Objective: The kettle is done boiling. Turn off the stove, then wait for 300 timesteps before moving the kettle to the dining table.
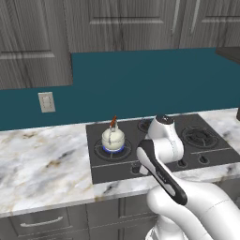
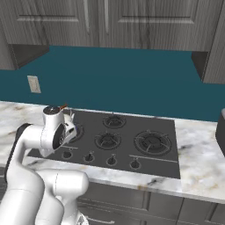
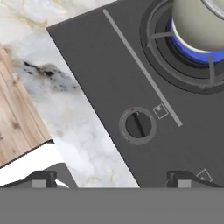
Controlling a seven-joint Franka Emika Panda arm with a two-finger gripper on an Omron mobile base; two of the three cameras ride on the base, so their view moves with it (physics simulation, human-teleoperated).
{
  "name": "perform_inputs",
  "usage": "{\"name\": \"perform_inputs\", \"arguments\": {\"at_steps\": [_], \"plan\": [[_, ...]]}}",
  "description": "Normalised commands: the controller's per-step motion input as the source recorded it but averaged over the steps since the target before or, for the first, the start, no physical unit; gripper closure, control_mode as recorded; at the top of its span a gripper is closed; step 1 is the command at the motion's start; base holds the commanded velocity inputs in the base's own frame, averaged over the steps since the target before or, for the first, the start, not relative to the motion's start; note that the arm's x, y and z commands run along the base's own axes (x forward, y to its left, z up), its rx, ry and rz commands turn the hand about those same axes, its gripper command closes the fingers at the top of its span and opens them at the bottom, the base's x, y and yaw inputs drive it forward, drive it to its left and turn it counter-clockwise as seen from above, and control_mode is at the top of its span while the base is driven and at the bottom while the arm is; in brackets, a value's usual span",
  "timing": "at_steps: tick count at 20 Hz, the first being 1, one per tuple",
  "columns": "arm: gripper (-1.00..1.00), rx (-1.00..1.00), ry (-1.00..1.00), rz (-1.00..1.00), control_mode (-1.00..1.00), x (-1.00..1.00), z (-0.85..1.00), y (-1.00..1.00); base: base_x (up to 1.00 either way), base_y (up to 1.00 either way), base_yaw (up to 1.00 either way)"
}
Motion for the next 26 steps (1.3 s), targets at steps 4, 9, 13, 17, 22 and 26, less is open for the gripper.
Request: {"name": "perform_inputs", "arguments": {"at_steps": [4,9,13,17,22,26], "plan": [[-1.0,0.0,0.02,0.04,-1.0,0.03,-0.16,0.1,0.0,0.0,0.0],[-1.0,-0.02,0.04,0.02,-1.0,0.11,-0.07,0.03,0.0,0.0,0.0],[-1.0,-0.02,0.09,0.05,-1.0,0.2,-0.06,0.0,0.0,0.0,0.0],[-1.0,0.0,0.08,0.06,-1.0,0.22,-0.05,0.0,0.0,0.0,0.0],[-1.0,0.0,0.05,0.05,-1.0,0.15,-0.14,0.0,0.0,0.0,0.0],[-1.0,-0.01,0.02,0.04,-1.0,0.09,-0.16,0.0,0.0,0.0,0.0]]}}
